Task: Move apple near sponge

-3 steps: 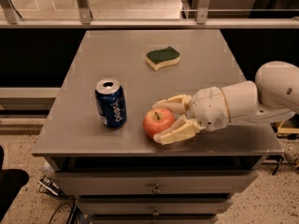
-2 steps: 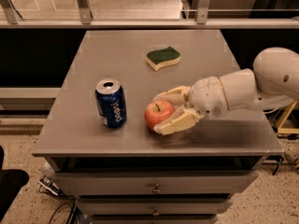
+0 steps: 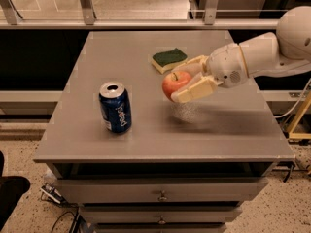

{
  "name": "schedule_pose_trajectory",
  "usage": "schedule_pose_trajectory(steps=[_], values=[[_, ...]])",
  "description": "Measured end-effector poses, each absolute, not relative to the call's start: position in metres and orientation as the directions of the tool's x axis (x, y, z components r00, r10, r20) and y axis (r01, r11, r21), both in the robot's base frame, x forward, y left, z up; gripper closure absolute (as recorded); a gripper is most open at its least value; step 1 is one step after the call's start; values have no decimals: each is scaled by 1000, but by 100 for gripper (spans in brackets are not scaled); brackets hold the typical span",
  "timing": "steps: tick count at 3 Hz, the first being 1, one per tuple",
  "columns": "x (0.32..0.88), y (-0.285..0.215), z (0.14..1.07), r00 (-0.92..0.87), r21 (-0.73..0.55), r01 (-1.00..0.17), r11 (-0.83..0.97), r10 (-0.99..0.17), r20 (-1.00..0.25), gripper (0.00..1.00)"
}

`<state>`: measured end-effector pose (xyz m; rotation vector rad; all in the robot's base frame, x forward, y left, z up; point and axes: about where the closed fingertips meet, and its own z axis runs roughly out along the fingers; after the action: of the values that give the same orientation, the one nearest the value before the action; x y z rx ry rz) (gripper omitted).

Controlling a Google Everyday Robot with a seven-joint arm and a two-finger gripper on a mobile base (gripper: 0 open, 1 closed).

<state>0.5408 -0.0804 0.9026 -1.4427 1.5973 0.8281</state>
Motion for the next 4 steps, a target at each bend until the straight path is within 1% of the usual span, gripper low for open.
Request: schedule_pose_trajectory(steps=[1, 3, 4], values=[[587, -110, 919, -36, -61, -980, 191, -464, -885, 100], [671, -181, 930, -60, -100, -937, 334, -435, -898, 100], [703, -203, 924, -85, -118, -905, 409, -444, -892, 100]])
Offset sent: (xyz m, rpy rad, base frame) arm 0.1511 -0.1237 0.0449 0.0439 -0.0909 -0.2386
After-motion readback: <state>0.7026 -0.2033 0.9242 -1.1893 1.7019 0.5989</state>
